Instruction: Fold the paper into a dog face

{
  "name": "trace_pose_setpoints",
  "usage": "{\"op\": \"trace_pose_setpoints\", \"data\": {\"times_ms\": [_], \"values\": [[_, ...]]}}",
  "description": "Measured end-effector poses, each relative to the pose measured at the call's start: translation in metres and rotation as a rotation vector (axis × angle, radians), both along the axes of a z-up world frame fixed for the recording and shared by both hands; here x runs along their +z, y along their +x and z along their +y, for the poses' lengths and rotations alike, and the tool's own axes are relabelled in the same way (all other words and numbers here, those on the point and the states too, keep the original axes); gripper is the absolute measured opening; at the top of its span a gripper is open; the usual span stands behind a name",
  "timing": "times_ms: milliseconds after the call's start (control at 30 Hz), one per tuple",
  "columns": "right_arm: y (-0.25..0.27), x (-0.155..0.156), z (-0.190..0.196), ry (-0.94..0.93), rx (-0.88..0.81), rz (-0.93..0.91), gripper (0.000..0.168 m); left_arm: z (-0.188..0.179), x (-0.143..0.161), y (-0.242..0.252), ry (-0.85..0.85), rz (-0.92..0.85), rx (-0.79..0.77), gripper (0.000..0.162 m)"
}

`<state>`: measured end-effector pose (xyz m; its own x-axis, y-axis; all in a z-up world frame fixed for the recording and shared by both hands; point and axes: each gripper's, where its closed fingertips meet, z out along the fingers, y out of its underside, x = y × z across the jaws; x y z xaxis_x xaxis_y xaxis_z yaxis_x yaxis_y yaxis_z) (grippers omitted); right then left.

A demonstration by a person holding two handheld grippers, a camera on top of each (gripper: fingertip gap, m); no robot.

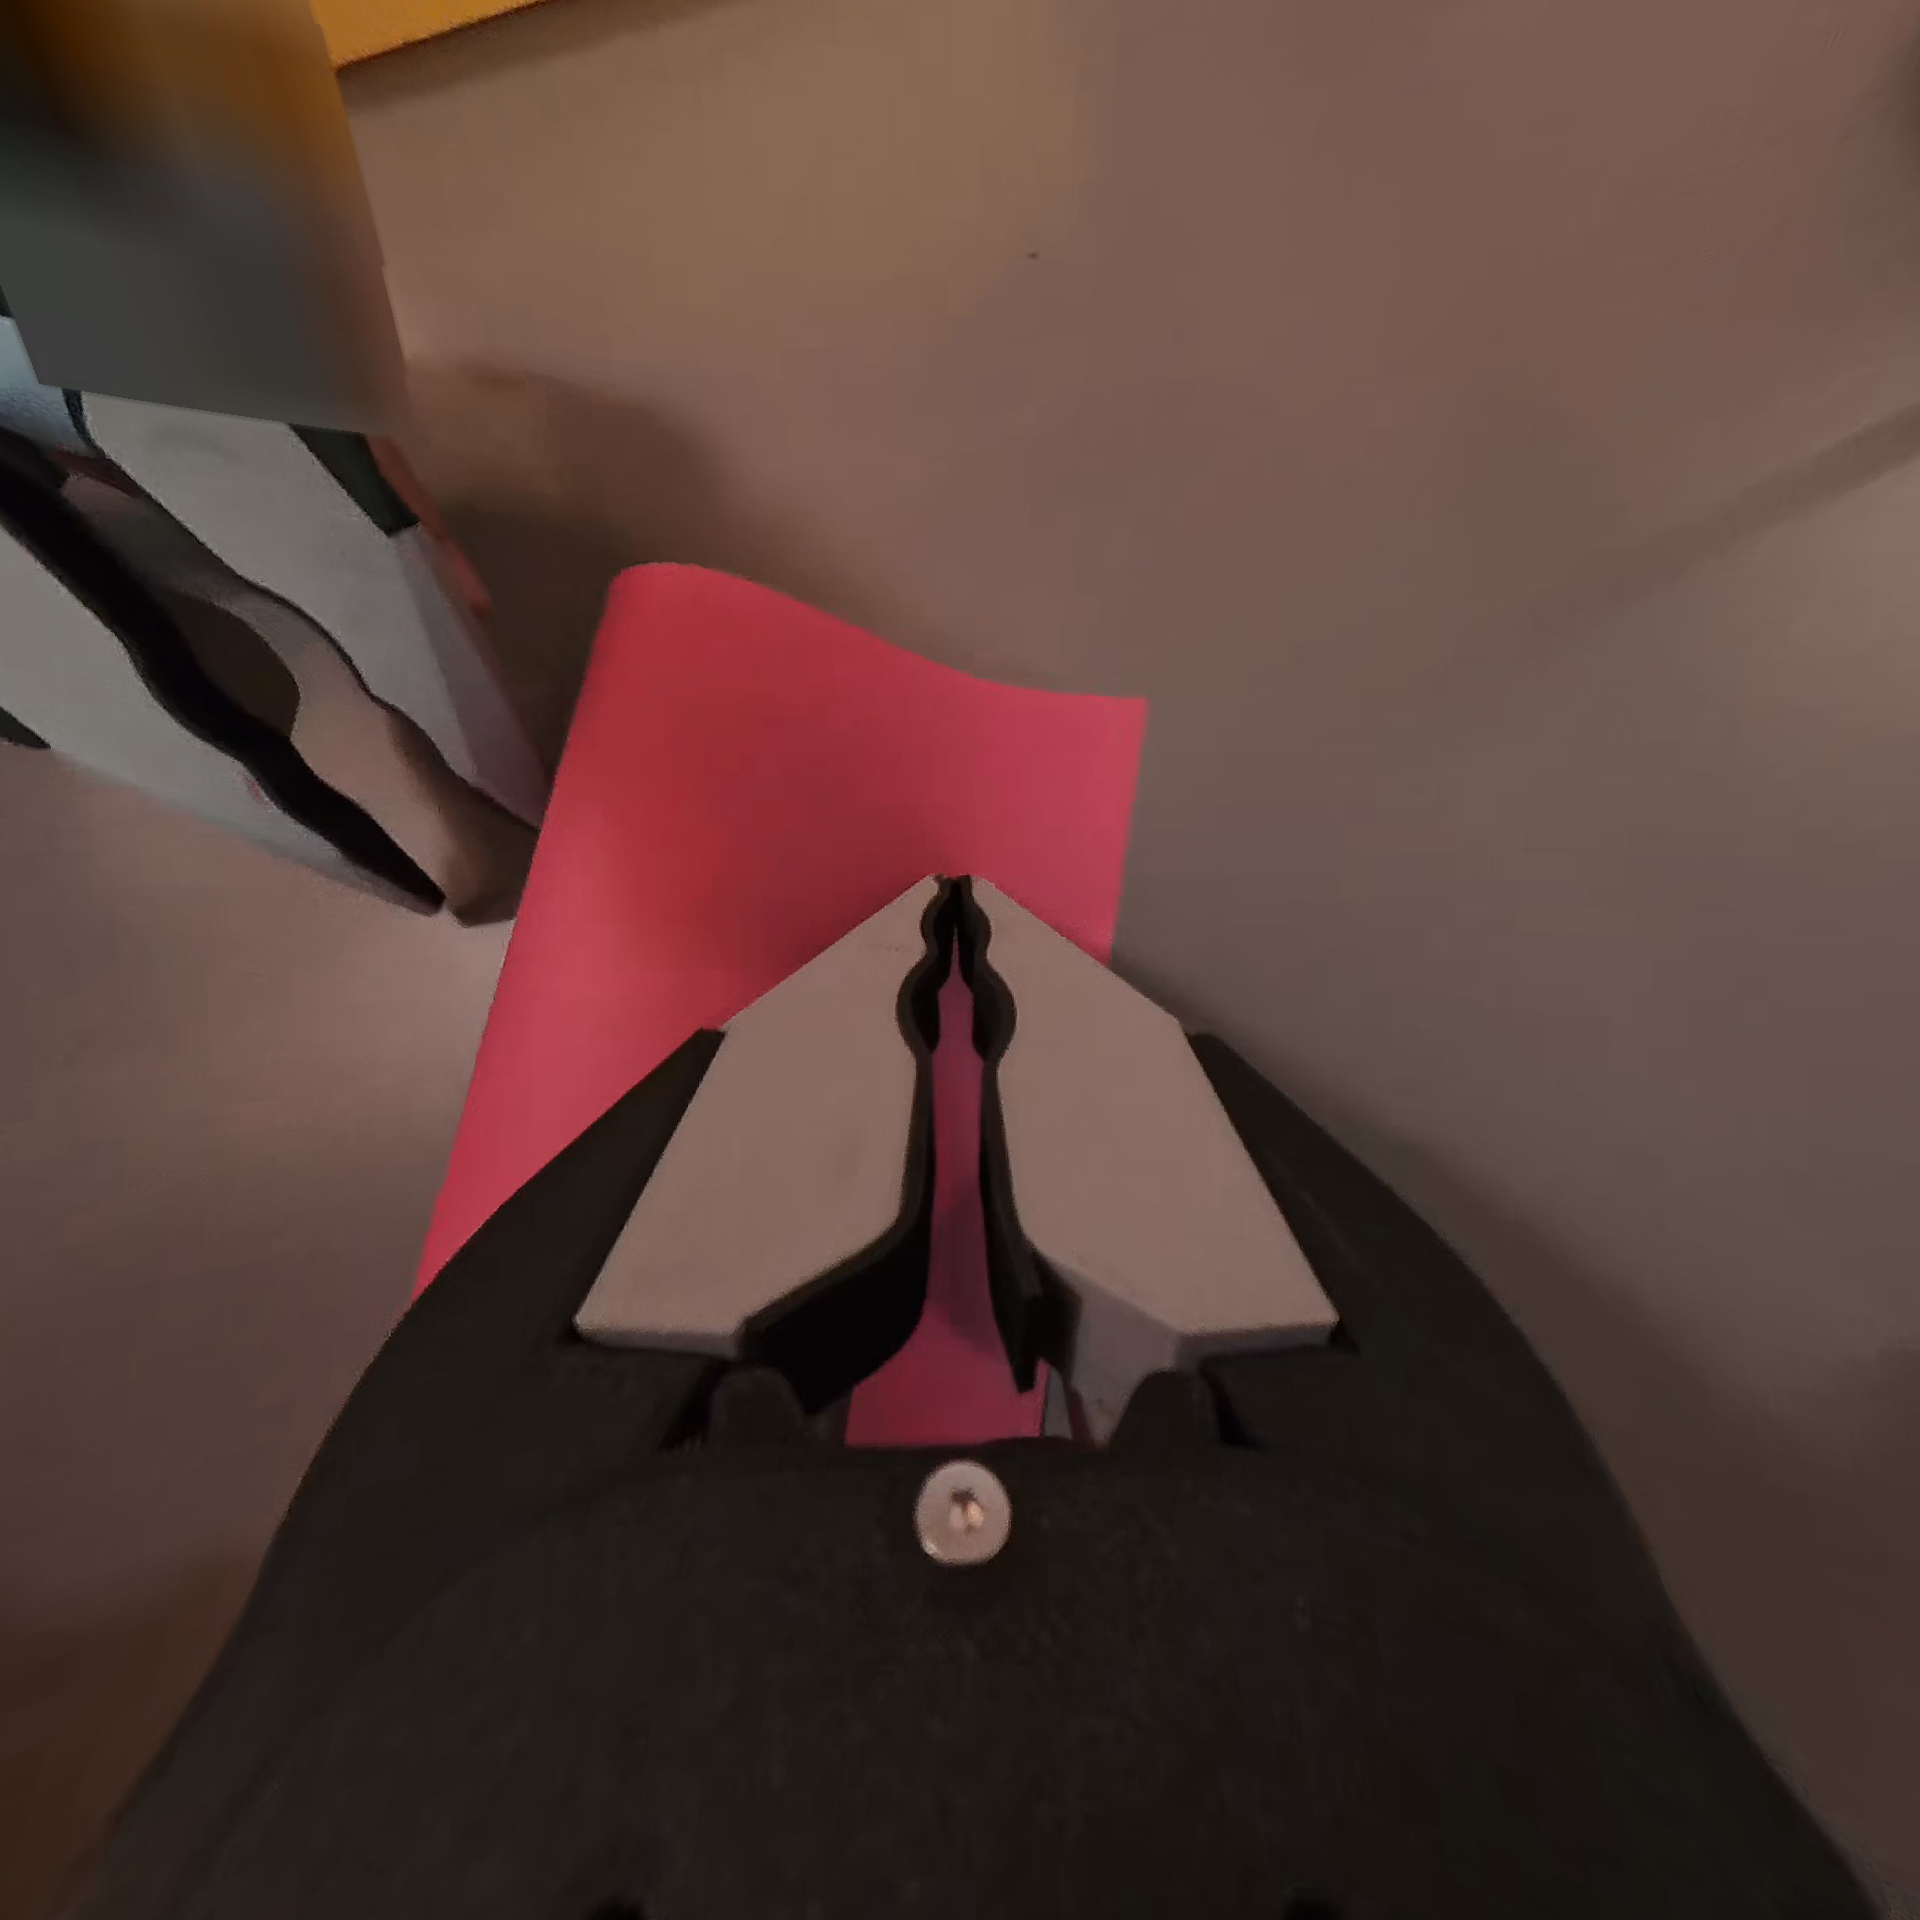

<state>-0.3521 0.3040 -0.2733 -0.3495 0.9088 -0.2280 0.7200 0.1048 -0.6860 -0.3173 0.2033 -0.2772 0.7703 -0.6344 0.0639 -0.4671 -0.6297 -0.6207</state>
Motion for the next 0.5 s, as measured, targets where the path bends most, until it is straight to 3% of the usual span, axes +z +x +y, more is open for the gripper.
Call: {"op": "trace_pose_setpoints", "data": {"times_ms": [33,100,200,300,400,500], "values": [[0.002,-0.002,0.0,0.0,0.004,-0.005,0.0,-0.001,0.0,-0.002,-0.005,0.006,0.004,0.028],[0.004,-0.004,0.0,-0.005,0.007,-0.012,0.0,-0.005,0.003,-0.008,-0.009,0.021,0.006,0.034],[0.004,-0.004,0.0,-0.024,0.007,-0.008,0.0,0.003,0.034,-0.012,0.099,-0.087,0.056,0.035],[0.004,-0.004,-0.001,-0.042,0.004,-0.005,0.0,0.03,0.057,-0.032,0.185,-0.211,0.268,0.037],[0.004,-0.004,-0.001,-0.05,-0.002,-0.002,0.0,0.043,0.04,-0.051,0.109,-0.203,0.421,0.06],[0.004,-0.004,-0.001,-0.036,-0.003,-0.002,0.0,0.056,0.025,-0.057,0.097,-0.156,0.492,0.064]]}}
